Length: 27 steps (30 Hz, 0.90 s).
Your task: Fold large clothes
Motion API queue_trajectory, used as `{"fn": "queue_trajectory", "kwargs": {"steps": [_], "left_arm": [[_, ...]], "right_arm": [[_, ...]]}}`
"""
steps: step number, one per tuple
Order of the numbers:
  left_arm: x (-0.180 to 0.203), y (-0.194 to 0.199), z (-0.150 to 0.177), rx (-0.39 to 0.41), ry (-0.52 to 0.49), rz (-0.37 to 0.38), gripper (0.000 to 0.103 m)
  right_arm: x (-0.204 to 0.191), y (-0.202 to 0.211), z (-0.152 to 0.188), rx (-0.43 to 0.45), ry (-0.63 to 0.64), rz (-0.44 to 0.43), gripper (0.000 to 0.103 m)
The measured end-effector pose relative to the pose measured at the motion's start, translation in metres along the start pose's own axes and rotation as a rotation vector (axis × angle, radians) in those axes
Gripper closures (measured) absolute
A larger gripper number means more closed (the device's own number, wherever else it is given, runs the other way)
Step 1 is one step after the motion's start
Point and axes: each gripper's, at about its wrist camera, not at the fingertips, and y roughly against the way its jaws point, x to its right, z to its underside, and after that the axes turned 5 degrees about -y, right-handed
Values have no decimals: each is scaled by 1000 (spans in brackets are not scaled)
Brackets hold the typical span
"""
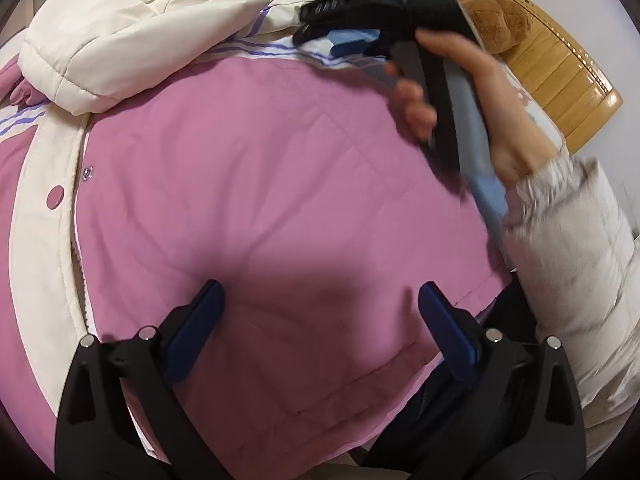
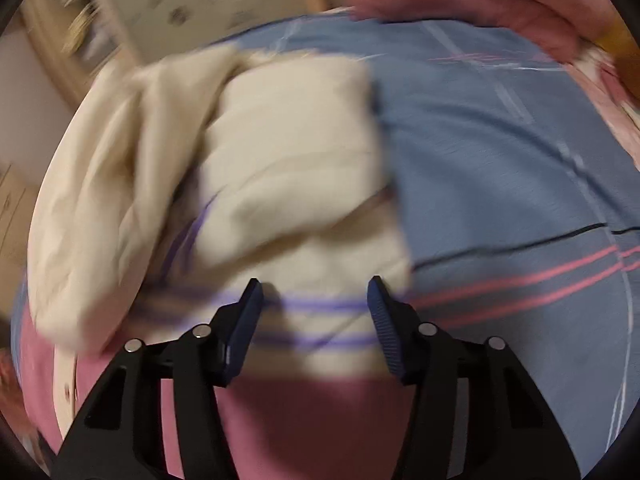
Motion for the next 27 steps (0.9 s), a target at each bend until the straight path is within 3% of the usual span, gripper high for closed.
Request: {"fn": "queue_trajectory", "kwargs": {"steps": [3, 6, 9, 11, 14, 19, 22, 24, 27], "left_arm": [[1, 12, 0, 18, 23, 32, 4], [0, 21, -6, 61, 26, 54, 4], [-2, 11, -9, 34, 32, 29, 4], [-4, 2, -8, 11, 47, 31, 4], [-4, -4, -5, 3, 20, 20, 4], [7, -7, -2, 6, -12, 5, 4], [0, -7, 2, 14, -8, 15, 4], [-2, -8, 7, 15, -4, 16, 4], [-1, -10, 6, 16, -8, 11, 3]], "right_arm": [[-16, 31, 11, 28, 59, -122, 48], [-45, 39, 33, -22, 179, -167, 48], [-68, 15, 45, -127, 267, -137, 48], [-67, -4, 46, -159, 254, -109, 48], [-51, -17, 33, -136, 160, -128, 47], [-33, -7, 19, -49, 45, -33, 47], [-48, 9, 36, -55, 120, -99, 46], [-58, 19, 49, -59, 183, -138, 38], [-67, 16, 54, -65, 236, -125, 35]]}}
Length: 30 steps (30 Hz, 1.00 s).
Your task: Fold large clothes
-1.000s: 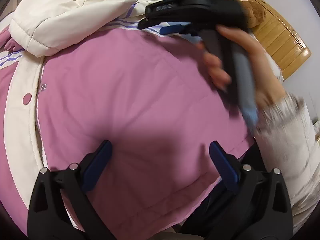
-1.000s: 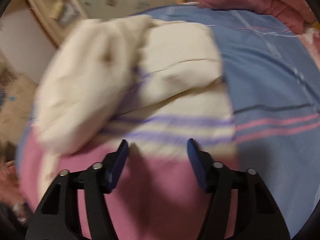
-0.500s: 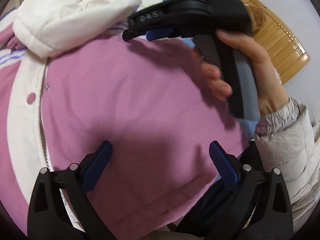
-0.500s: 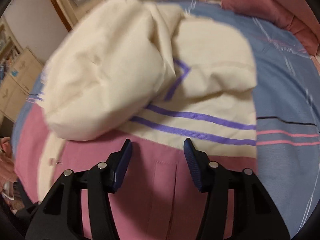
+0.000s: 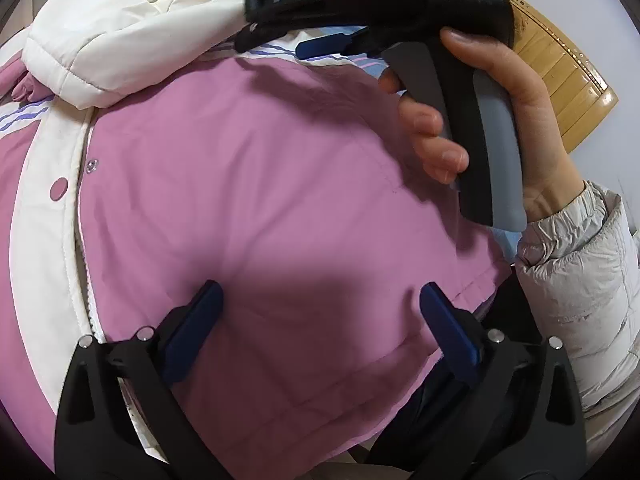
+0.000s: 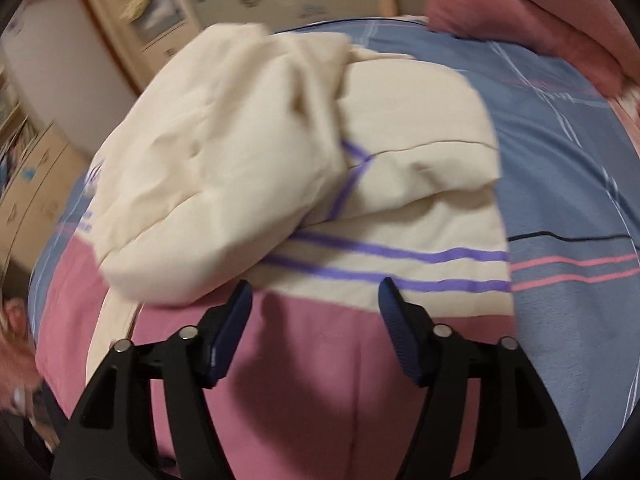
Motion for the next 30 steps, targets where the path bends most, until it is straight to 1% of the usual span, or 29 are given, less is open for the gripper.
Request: {"fn": "queue_trajectory", "kwargs": {"steps": [2, 4, 6, 7, 10, 11, 12, 13, 14, 15, 16, 17, 18, 19, 20, 22, 24, 26, 27, 29, 30], "left_arm": [[3, 1, 5, 0, -11, -9, 2], [8, 0, 4, 0, -22, -20, 2], [14, 0, 7, 6, -31, -30, 2], [20, 5, 11, 13, -30, -32, 2], [18, 25, 22, 48, -16, -22, 2], [12, 38, 27, 76, -14, -44, 2], [6, 51, 31, 97, -9, -76, 2], [-4, 66, 37, 122, 5, -125, 2], [-21, 83, 46, 147, 37, -178, 2], [-36, 96, 53, 162, 72, -215, 2], [-55, 111, 63, 173, 116, -257, 2], [-75, 126, 74, 181, 165, -310, 2], [-102, 146, 90, 189, 240, -410, 2], [-122, 160, 104, 192, 294, -479, 2], [-149, 178, 124, 192, 373, -542, 2], [-180, 200, 146, 177, 493, -558, 3], [-201, 210, 171, 165, 584, -546, 3], [-209, 212, 180, 153, 609, -560, 3], [-207, 210, 183, 146, 615, -550, 2], [-224, 210, 185, 131, 622, -491, 2], [-227, 203, 187, 120, 625, -455, 2]], "right_arm": [[11, -16, -6, -8, -20, 90, 35], [29, -25, -13, 9, -78, 124, 35], [43, -21, -15, 39, -156, 112, 35], [46, -12, -13, 60, -184, 104, 34], [41, 19, 3, 98, -166, 19, 34], [41, 30, 12, 106, -160, 8, 33], [41, 38, 19, 111, -158, 1, 29], [47, 53, 33, 119, -166, -12, 28], [53, 64, 46, 122, -180, -24, 27], [60, 76, 62, 118, -202, -39, 27], [65, 83, 72, 116, -218, -42, 27], [74, 95, 90, 120, -255, -37, 27], [75, 104, 103, 122, -278, -31, 27], [83, 114, 122, 122, -323, -27, 27], [91, 117, 134, 116, -357, -31, 27], [98, 122, 156, 101, -412, -49, 27], [102, 119, 168, 86, -438, -64, 27], [100, 115, 182, 68, -456, -85, 26], [98, 115, 186, 61, -457, -96, 23], [91, 114, 192, 42, -444, -109, 21], [88, 114, 193, 33, -439, -107, 21]]}}
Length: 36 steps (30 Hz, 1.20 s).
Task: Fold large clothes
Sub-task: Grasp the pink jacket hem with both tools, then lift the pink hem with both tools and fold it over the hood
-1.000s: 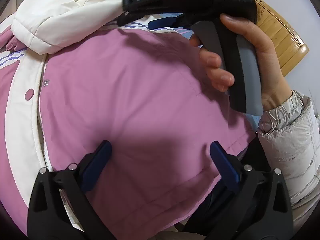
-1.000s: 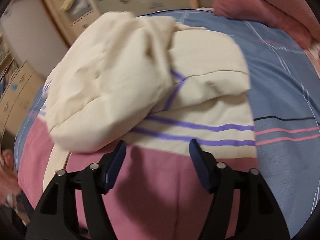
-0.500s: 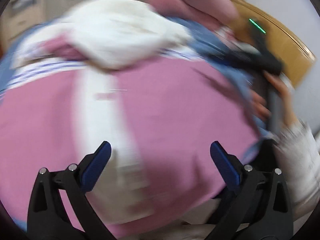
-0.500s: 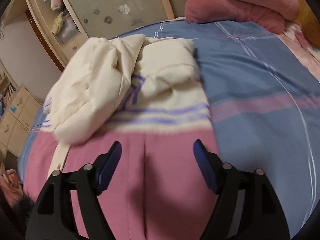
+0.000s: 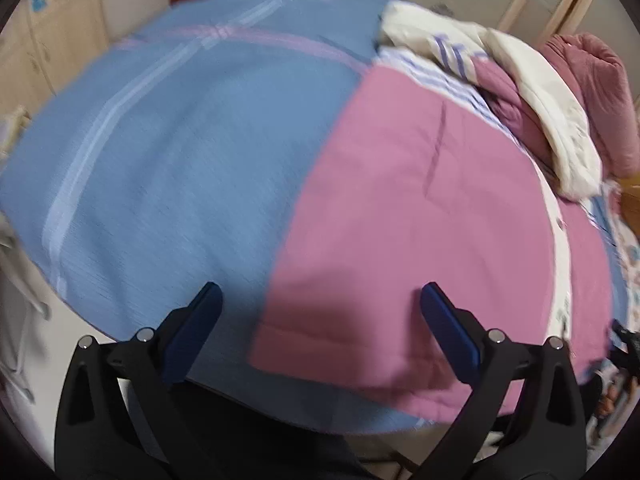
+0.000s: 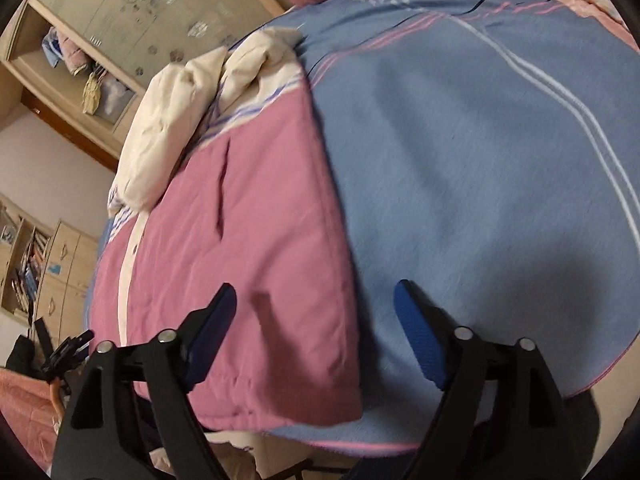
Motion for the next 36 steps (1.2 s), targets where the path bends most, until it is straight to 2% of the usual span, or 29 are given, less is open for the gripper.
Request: {"fn": "queue_trajectory", "kwargs": {"steps": [2, 4, 6, 9, 11, 14, 17, 19, 21, 23, 24, 27, 30, 36], "left_arm": [[-1, -2, 4, -13, -7, 7, 2], [3, -1, 4, -5, -34, -8, 2], [6, 2, 6, 4, -51, 15, 2], [12, 7, 4, 25, -63, 61, 3], [16, 9, 5, 35, -65, 58, 3], [14, 4, 4, 22, -54, 62, 2], [8, 5, 7, 29, -25, 100, 3], [4, 3, 3, 28, 7, 108, 13], [-3, 5, 2, 19, 30, 97, 38], [-10, 8, 0, 16, 50, 104, 55], [-14, 10, -1, 17, 65, 124, 59], [-18, 17, -2, 24, 61, 159, 67], [-14, 26, -4, 43, 42, 192, 75], [-13, 41, -17, 88, 54, 333, 78]], "right_arm": [[1, 2, 5, -13, -12, -19, 21], [4, 2, 11, -42, -53, -75, 21], [-2, -2, 18, -71, -61, -117, 21], [-20, 1, 23, -53, 2, -104, 19], [-25, 0, 24, -52, 25, -98, 16], [-14, -5, 27, -69, -6, -91, 16], [-7, -6, 29, -53, -28, -114, 16], [-7, -6, 28, -47, -32, -108, 18], [-9, -6, 28, -39, -25, -87, 32], [-5, -4, 27, -40, -51, -111, 59], [-2, -2, 26, -44, -78, -147, 63], [-2, 3, 24, -37, -88, -187, 72], [-11, 13, 23, -17, -65, -222, 77], [-31, 26, 4, 9, -48, -346, 83]]}}
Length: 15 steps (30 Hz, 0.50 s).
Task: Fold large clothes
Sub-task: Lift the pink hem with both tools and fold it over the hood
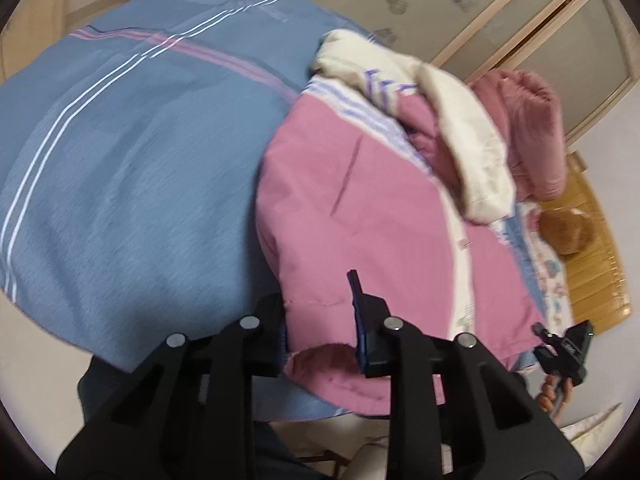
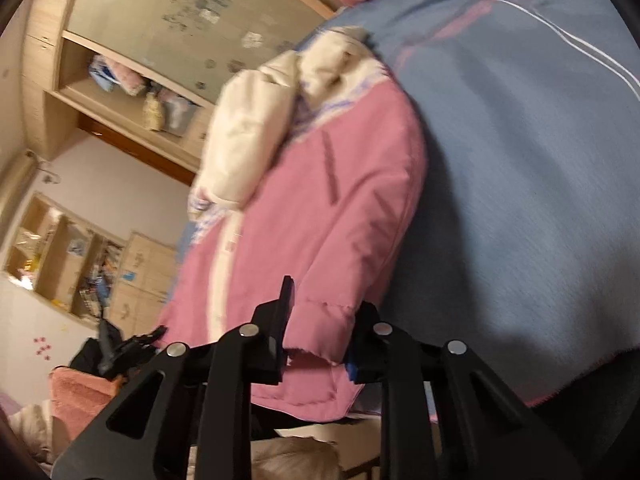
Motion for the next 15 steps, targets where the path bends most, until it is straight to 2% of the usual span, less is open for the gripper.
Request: {"fn": "queue_trajectory", "kwargs": {"steps": [3, 6, 10, 13, 15], "left_arm": [[9, 0, -18, 14, -7, 57, 79], [28, -3, -40, 26, -53, 71, 81], [60, -4, -87, 83, -133, 91, 83], [84, 2, -140, 173, -162, 100, 84], [99, 9, -183, 261, -172, 68, 84]], "right_arm": [[-20, -6, -19, 10, 47, -29, 85], [-48, -16, -48, 22, 107, -60, 89], [-94, -32, -96, 69, 201, -86, 91], [-128, -45, -149, 148, 264, -64, 93], [-150, -56, -191, 221, 288, -40, 93]]}}
